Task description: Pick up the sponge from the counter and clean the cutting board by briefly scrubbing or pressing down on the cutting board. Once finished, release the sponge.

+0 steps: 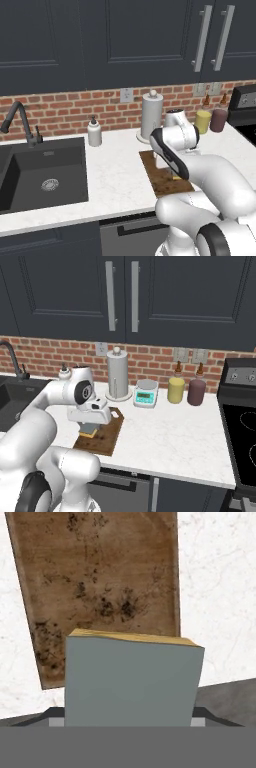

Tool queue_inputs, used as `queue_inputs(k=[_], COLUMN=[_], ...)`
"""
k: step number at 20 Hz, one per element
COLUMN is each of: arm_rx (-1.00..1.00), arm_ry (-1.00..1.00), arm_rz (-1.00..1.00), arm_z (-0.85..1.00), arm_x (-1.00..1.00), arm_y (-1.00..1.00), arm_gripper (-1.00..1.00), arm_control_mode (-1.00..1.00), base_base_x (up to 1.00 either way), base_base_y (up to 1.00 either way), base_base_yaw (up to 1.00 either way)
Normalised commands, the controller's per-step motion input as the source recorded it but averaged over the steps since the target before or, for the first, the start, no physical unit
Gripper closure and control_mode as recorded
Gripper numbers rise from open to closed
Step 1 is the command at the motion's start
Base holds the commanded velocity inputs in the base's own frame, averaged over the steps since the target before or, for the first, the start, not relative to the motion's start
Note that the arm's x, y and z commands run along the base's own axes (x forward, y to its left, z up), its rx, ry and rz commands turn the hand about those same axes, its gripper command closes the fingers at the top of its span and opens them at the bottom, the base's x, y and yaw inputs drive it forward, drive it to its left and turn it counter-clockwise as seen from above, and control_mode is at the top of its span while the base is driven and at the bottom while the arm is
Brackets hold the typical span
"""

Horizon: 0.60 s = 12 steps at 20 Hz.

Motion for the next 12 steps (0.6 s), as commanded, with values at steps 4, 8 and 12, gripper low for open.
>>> queue_inputs(k=[4,8,12], arm_rx=[0.0,0.0,0.0], arm_ry=[0.0,0.01,0.02], arm_rz=[0.02,0.0,0.0], arm_z=[0.01,0.02,0.0], arm_x=[0.02,0.07,0.02], arm_y=[0.11,0.14,0.18], arm_gripper=[1.0,1.0,1.0], arm_control_mode=[-1.0,-1.0,-1.0], base_base_x=[0.0,0.0,0.0], base_base_y=[0.0,0.0,0.0], base_base_yaw=[0.0,0.0,0.0])
